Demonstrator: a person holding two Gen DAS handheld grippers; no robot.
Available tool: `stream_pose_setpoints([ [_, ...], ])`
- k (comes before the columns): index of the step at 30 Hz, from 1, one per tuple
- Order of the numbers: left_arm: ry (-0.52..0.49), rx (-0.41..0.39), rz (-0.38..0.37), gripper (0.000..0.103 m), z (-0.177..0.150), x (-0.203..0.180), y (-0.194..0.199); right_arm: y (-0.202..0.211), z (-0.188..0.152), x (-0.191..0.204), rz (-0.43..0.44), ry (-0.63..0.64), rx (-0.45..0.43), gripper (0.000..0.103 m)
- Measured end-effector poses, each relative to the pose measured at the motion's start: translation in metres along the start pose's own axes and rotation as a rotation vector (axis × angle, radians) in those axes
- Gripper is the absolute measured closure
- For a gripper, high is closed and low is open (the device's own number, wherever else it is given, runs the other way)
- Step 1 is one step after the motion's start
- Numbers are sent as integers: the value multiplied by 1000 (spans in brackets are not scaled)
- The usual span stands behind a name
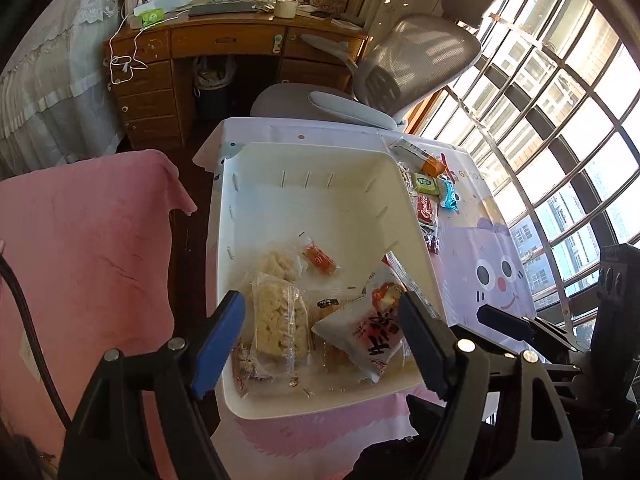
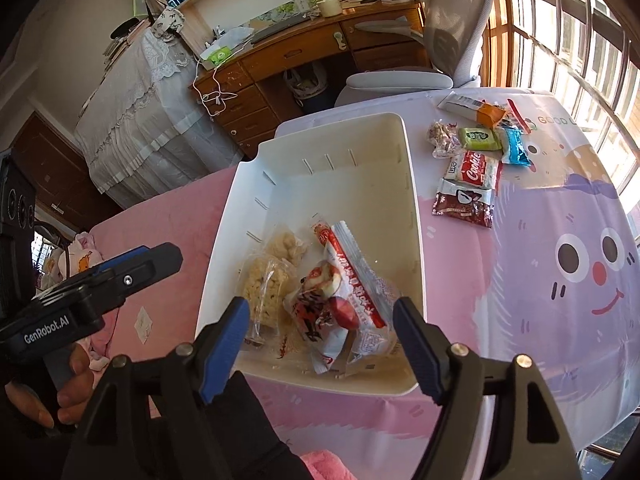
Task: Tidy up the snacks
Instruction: 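Carry the rice-cake bag into the tray with the left gripper while the right gripper drops the white bag there, then withdraw both open grippers from the tray toward the remaining snacks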
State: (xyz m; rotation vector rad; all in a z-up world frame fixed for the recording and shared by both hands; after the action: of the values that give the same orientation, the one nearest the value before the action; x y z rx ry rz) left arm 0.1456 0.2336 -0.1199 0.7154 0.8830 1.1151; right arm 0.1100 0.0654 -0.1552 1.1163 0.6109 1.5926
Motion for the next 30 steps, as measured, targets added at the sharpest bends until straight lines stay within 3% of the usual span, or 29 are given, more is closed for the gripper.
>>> stream_pose_setpoints([
  [9,-32,67,-63,24,-14,-26,-13,8,-18,-21,-41,-67,22,28],
  [15,-54,66,-72,24,-17,-57,-15,22,-23,-56,-46,-127,20,28],
  [30,91,64,-30,21,-29,-173,-41,74,-14,-179,-34,-111,46,28],
])
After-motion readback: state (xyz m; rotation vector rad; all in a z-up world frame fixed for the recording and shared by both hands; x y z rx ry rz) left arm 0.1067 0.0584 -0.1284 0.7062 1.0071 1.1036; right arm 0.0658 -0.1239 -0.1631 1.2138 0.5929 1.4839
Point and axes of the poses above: each gripper's, at about its wrist camera, not at the fingertips, and y roughly against the way its jaws point, x to its left, z to its top, the point moved 6 cm from there along -y, roughly the way its jaws point, and after that the axes turned 2 degrees about -y, right-handed, at the moved point
